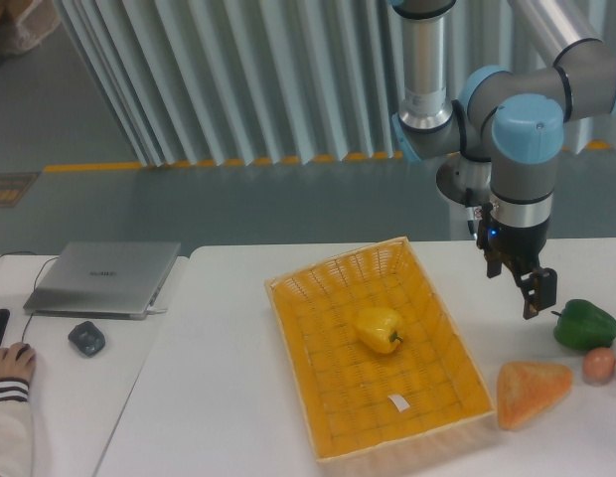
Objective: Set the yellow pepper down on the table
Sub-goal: 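Open the gripper while hovering beside the orange basket, then move the open gripper over the yellow pepper and lower onto it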
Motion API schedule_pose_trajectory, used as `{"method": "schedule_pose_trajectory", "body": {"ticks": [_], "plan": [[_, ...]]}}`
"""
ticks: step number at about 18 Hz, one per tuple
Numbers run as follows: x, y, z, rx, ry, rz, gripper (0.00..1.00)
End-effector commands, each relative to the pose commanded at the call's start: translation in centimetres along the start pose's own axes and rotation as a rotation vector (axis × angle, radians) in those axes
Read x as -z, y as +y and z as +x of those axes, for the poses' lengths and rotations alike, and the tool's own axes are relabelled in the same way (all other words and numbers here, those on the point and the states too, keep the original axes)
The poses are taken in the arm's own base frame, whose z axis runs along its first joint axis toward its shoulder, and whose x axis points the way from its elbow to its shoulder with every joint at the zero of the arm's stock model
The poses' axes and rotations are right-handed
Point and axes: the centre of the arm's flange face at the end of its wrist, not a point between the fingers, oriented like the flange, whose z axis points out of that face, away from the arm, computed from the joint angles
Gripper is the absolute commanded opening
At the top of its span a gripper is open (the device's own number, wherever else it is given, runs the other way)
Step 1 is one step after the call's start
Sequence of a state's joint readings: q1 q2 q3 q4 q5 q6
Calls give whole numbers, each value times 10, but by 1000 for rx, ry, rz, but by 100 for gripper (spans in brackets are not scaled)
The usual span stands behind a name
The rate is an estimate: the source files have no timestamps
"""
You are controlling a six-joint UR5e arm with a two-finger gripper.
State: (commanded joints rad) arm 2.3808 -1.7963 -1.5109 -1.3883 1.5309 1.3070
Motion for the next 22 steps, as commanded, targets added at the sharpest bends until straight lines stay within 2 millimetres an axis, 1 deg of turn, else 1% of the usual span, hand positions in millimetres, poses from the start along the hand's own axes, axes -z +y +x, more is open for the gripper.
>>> {"method": "schedule_pose_trajectory", "body": {"ticks": [1,3,7,10,13,17,19,20,22], "plan": [[-7,1,2,2,12,-3,100],[-7,3,0,10,-11,5,100],[-9,1,2,15,-30,13,100],[-16,-3,10,46,-51,101,100],[-19,-4,10,70,-73,112,100],[-11,-4,7,80,-78,116,100],[-9,-8,8,122,-80,121,100],[-7,-11,8,140,-77,138,100],[-1,-19,6,238,-46,230,100]]}}
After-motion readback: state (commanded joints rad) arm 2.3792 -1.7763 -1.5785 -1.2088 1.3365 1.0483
